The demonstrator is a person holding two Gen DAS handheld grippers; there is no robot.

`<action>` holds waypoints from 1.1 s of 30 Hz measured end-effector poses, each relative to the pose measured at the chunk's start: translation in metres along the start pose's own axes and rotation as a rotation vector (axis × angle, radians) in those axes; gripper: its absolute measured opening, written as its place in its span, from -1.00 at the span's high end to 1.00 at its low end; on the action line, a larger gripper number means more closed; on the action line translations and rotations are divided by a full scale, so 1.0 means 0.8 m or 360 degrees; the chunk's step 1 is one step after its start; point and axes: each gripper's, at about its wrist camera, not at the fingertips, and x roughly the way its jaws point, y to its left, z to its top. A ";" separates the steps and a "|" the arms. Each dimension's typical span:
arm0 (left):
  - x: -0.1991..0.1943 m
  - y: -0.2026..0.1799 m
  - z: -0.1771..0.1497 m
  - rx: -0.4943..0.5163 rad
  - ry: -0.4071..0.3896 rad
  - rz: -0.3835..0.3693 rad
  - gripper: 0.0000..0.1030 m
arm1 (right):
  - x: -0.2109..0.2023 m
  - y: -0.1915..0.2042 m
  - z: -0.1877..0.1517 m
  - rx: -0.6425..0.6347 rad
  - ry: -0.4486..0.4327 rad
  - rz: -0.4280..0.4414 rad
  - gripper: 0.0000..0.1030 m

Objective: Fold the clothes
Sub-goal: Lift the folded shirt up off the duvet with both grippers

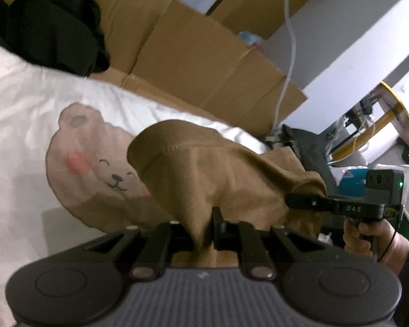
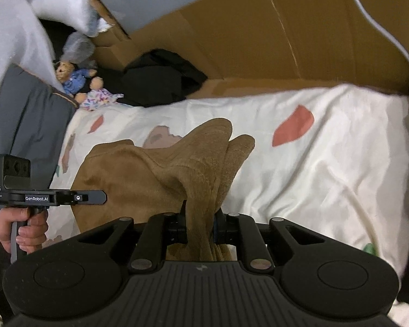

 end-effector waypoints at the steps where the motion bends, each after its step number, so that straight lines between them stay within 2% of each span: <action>1: -0.005 -0.005 -0.001 0.0005 -0.0009 -0.0002 0.79 | -0.009 0.006 -0.002 -0.0017 -0.0012 0.0001 0.71; 8: -0.060 -0.061 -0.020 0.0075 -0.0067 -0.0014 0.79 | -0.073 0.050 -0.015 -0.0134 -0.0098 0.0006 0.72; 18: -0.124 -0.129 -0.032 0.0222 -0.0081 0.0002 0.80 | -0.152 0.096 -0.037 -0.0280 -0.0163 0.0031 0.72; 25: -0.164 -0.191 -0.014 0.0325 -0.0149 0.0000 0.80 | -0.218 0.127 -0.024 -0.0359 -0.0303 0.0025 0.72; 33: -0.211 -0.267 0.026 0.0452 -0.0312 0.0002 0.81 | -0.294 0.166 0.005 -0.0458 -0.0476 0.0004 0.72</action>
